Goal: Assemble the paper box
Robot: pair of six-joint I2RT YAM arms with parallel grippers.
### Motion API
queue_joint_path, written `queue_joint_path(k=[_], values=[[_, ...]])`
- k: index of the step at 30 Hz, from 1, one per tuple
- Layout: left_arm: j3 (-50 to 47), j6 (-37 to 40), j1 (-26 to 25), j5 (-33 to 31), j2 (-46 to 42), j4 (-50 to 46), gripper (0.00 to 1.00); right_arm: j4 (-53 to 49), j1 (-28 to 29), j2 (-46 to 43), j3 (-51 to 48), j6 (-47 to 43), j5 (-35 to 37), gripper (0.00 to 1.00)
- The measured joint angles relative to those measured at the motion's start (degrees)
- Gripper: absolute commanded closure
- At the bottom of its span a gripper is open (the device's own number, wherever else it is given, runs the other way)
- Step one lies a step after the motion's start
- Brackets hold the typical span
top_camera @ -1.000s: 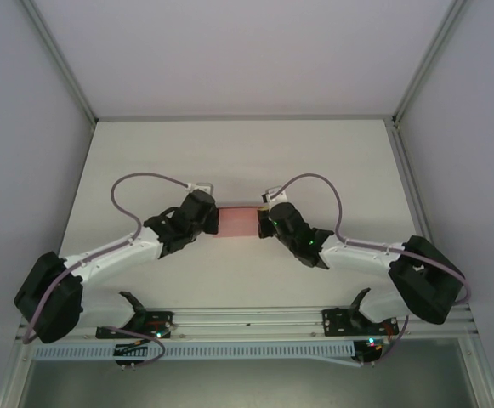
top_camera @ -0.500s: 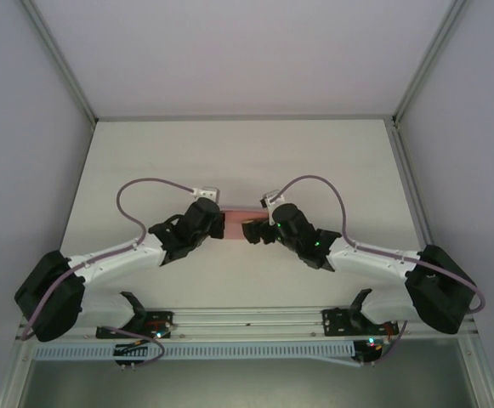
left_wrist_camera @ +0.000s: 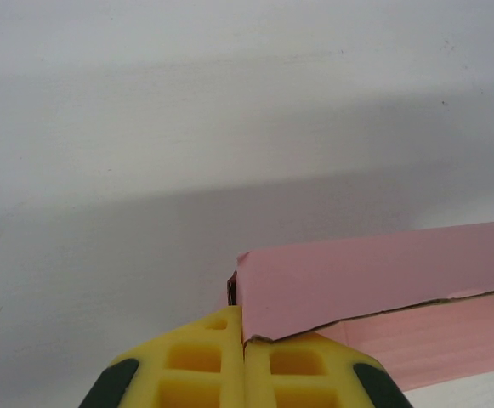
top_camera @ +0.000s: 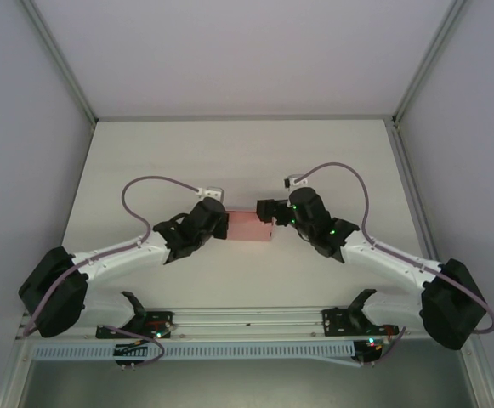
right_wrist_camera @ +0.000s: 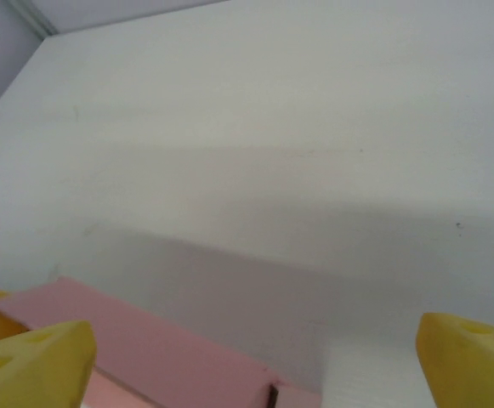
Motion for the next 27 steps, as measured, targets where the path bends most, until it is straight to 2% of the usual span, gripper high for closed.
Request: queue_joint_path(k=[2, 4, 7, 13, 15, 18, 21, 23, 27], values=[[0.02, 0.02, -0.13, -0.13, 0.00, 0.00, 1.00, -0.76, -1.57, 0.79, 0.48, 1.92, -1.53, 0.20], [0.02, 0.22, -0.17, -0.20, 0.00, -0.02, 1.00, -1.68, -2.29, 2.23, 0.63, 3.28, -2.78, 0.23], [0.09, 0.68, -0.24, -0.28, 0.00, -0.17, 0.97, -3.41, -2.36, 4.61, 0.59, 4.98, -4.44, 0.33], [0.50, 2.84, -0.79, 0.17, -0.39, -2.12, 0.80, -2.60, -2.54, 5.88, -0.15, 8.59, -6.54, 0.36], [1.05, 3.43, -1.16, 0.96, -0.81, -3.52, 0.60, -1.57, -2.54, 5.97, -1.14, 9.90, -6.91, 0.38], [1.51, 4.26, -1.62, 2.95, -1.70, -6.40, 0.44, 0.17, -2.54, 5.95, -2.32, 11.43, -7.34, 0.39], [2.80, 4.79, -1.68, 4.46, -2.78, -9.44, 0.22, 1.09, -2.54, 5.95, -2.80, 12.50, -7.69, 0.39], [3.87, 4.68, -1.68, 5.16, -3.69, -10.95, 0.02, 1.40, -2.54, 5.95, -2.99, 13.00, -7.78, 0.39], [6.38, 3.02, -0.76, 6.84, -5.31, -13.29, 0.00, 1.44, -2.54, 5.95, -2.99, 13.20, -7.80, 0.39]])
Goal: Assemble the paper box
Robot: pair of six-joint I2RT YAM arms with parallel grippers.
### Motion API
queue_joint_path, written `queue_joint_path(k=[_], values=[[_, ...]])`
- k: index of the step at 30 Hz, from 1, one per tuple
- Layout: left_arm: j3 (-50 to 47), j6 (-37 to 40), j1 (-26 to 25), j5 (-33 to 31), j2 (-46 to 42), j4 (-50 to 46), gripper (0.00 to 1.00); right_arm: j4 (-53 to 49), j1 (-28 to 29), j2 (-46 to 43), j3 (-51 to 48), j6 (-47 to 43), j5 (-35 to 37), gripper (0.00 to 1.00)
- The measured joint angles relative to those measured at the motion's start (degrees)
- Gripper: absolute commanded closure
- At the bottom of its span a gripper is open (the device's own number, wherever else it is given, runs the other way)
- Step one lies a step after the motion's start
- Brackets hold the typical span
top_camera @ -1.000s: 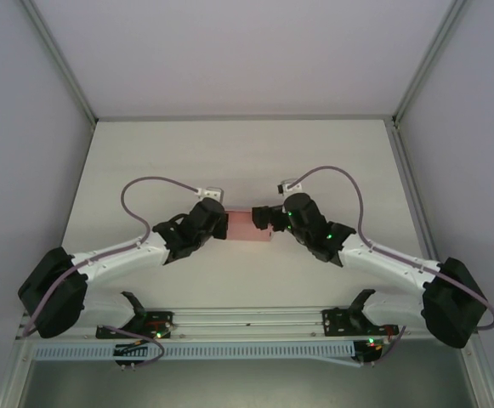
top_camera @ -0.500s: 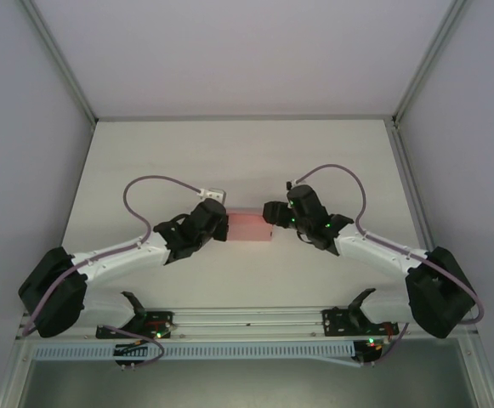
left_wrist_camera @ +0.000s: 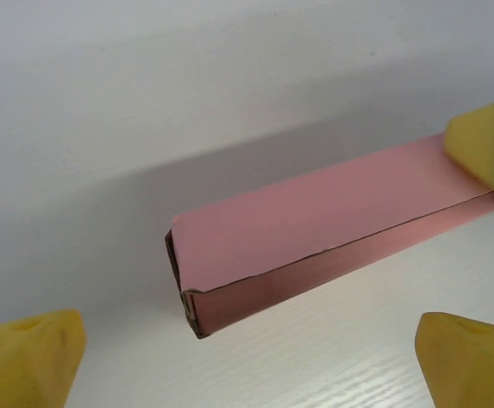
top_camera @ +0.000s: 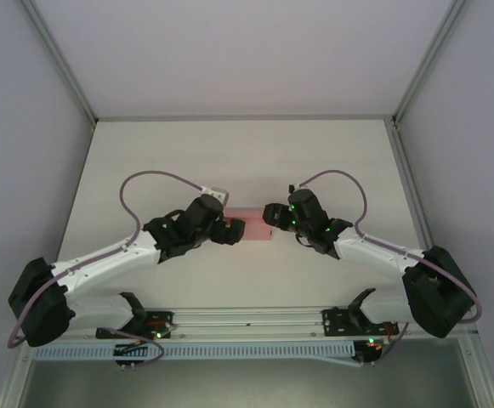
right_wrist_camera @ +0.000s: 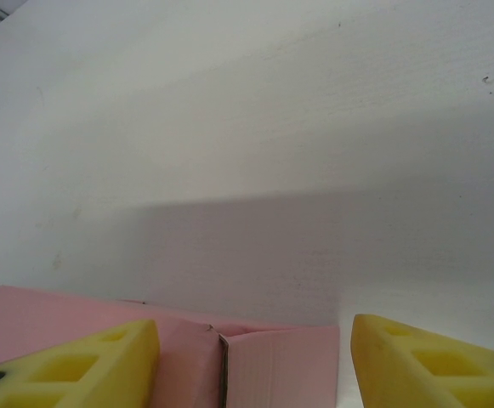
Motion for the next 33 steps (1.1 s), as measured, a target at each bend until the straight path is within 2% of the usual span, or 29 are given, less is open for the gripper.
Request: queue_joint_path(k=[3, 10, 12, 19, 26, 28, 33], values=[[1.44, -1.84, 3.98, 4.00, -0.13, 0.39, 0.00, 0.04, 0.00, 0.00, 0.00, 0.00, 0.00, 0.39], [-0.52, -5.75, 16.92, 17.27, 0.00, 5.22, 0.01, 0.31, 0.00, 0.24, 0.00, 0.00, -0.17, 0.39], [-2.12, -6.54, 19.04, 20.59, 0.39, 6.86, 0.05, 0.76, 0.00, 0.57, 0.00, 0.00, -0.24, 0.39], [-6.27, -7.98, 20.20, 28.13, 2.62, 10.67, 0.15, 1.16, 0.00, 0.94, 0.07, -0.20, -0.44, 0.39], [-9.51, -10.10, 21.97, 31.82, 3.63, 14.67, 0.32, 1.57, -0.07, 1.42, 0.07, -0.28, -0.59, 0.40], [-9.70, -10.67, 22.16, 32.89, 4.04, 16.00, 0.38, 2.12, -0.22, 1.79, 0.09, -0.31, -0.81, 0.42], [-11.17, -11.69, 22.43, 34.62, 4.35, 18.95, 0.43, 3.10, -0.26, 2.16, 0.11, -0.96, -1.18, 0.48]])
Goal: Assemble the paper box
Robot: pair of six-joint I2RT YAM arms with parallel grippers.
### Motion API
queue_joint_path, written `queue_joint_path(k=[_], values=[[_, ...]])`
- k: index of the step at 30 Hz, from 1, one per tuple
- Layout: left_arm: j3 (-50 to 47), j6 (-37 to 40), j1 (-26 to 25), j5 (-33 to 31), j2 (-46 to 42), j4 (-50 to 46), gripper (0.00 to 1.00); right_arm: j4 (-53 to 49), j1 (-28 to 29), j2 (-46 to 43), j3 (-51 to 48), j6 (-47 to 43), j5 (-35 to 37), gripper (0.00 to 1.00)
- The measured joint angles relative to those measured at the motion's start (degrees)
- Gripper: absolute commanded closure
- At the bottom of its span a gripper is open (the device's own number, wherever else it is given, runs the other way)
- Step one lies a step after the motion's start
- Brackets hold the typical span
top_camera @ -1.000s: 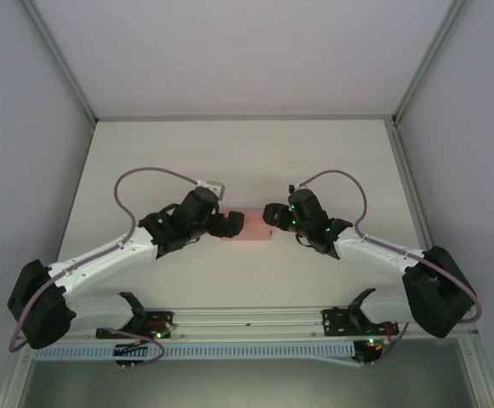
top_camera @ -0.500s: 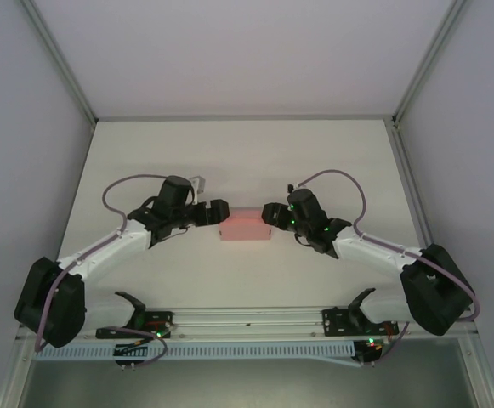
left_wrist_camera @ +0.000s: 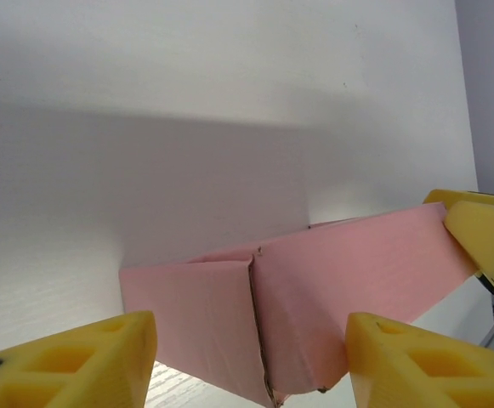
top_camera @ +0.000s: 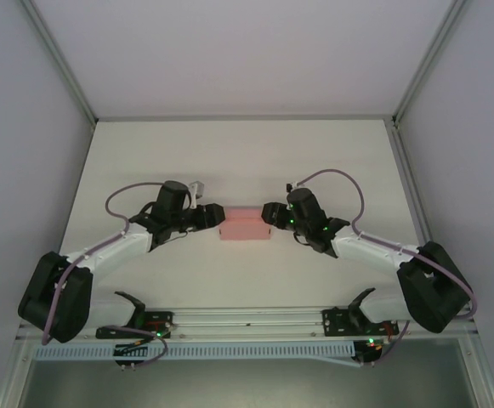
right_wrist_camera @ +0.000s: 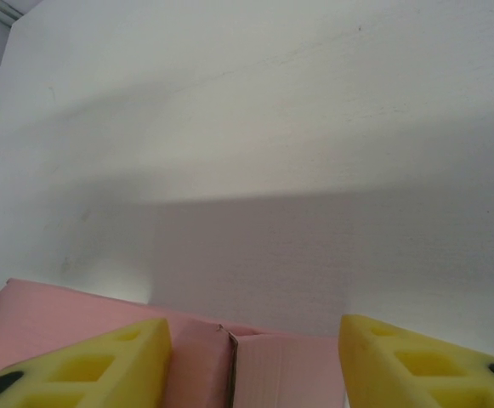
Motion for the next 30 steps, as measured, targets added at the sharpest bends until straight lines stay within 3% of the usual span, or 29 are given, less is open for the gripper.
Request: queue_joint_path(k=[4, 9, 12, 22, 30], values=[[-1.38, -1.49, 0.15, 1.20, -0.07, 1.81, 0.47, 0.00, -0.11, 0.00, 0.00, -0.83, -0.04, 0.52], [-2.60, -3.30, 0.22, 2.43, -0.28, 4.07, 0.67, 2.43, -0.26, 0.00, -1.05, -1.77, -1.66, 0.58], [-3.45, -3.61, 0.28, 3.10, -0.28, 5.77, 0.69, 5.38, -0.72, 0.07, -2.51, -1.97, -3.32, 0.61], [-5.25, -4.37, 0.52, 3.32, -0.66, 9.11, 1.00, 16.00, -2.05, -0.11, -7.78, -4.20, -7.23, 0.85], [-7.19, -2.71, 0.74, 4.35, -0.70, 12.68, 1.00, 32.39, -4.07, 1.73, -15.04, -13.03, -11.67, 0.95]])
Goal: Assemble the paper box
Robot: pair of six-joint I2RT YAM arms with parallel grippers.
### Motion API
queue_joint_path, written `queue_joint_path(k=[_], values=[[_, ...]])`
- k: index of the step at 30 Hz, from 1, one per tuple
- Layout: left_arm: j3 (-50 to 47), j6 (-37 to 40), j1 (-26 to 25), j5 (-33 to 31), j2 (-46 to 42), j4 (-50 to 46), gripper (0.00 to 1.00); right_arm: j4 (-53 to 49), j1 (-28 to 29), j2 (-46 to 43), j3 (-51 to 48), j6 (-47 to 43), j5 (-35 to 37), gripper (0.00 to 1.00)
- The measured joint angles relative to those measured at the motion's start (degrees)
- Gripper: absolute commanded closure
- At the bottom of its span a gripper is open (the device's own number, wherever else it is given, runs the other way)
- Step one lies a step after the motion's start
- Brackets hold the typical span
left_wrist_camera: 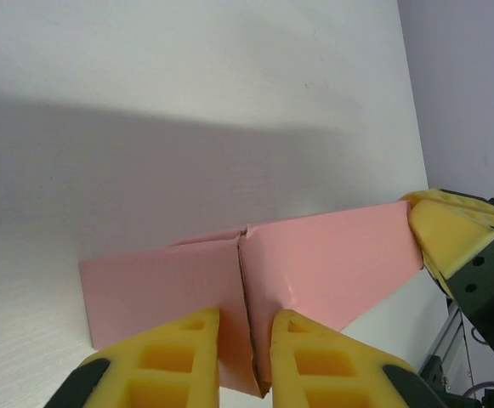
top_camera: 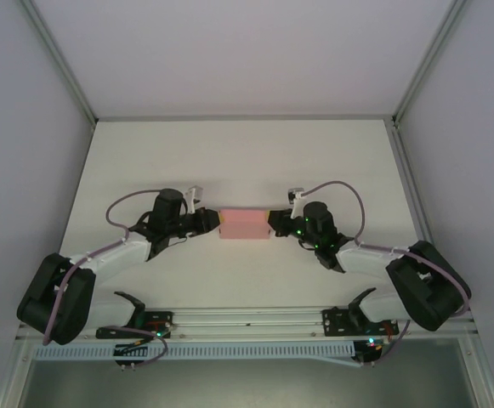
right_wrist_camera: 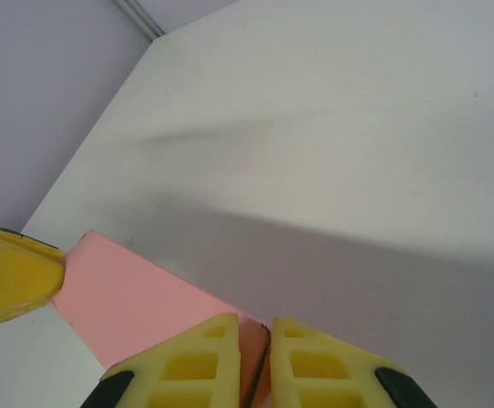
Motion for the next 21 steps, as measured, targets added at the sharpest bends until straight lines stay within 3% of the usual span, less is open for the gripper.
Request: queue_joint_path(k=[5, 13, 14, 15, 17, 21], values=[[-1.68, 1.60, 0.00, 0.24, 0.04, 3.45, 1.00, 5.31, -0.07, 0.13, -2.36, -5.70, -0.20, 1.00], [-1.79, 4.57, 0.37, 1.55, 1.40, 6.03, 1.00, 5.77, -0.26, 0.35, -2.25, -13.18, 0.11, 0.98], [-1.57, 4.94, 0.37, 1.53, 1.40, 5.66, 0.97, 5.62, -0.28, 0.57, -1.92, -13.64, 0.09, 0.98], [-1.16, 5.38, 0.37, 1.53, 1.42, 4.94, 0.85, 5.11, -0.28, 0.68, -1.46, -13.88, 0.09, 0.97], [-0.17, 6.05, 0.37, 1.49, 1.55, 3.15, 0.83, 2.73, -0.37, 0.57, -0.09, -14.10, 0.04, 0.92], [3.17, 7.69, 0.35, 1.31, 2.60, -2.12, 0.61, -4.87, -0.70, 0.09, 3.89, -13.25, -0.42, 0.81]])
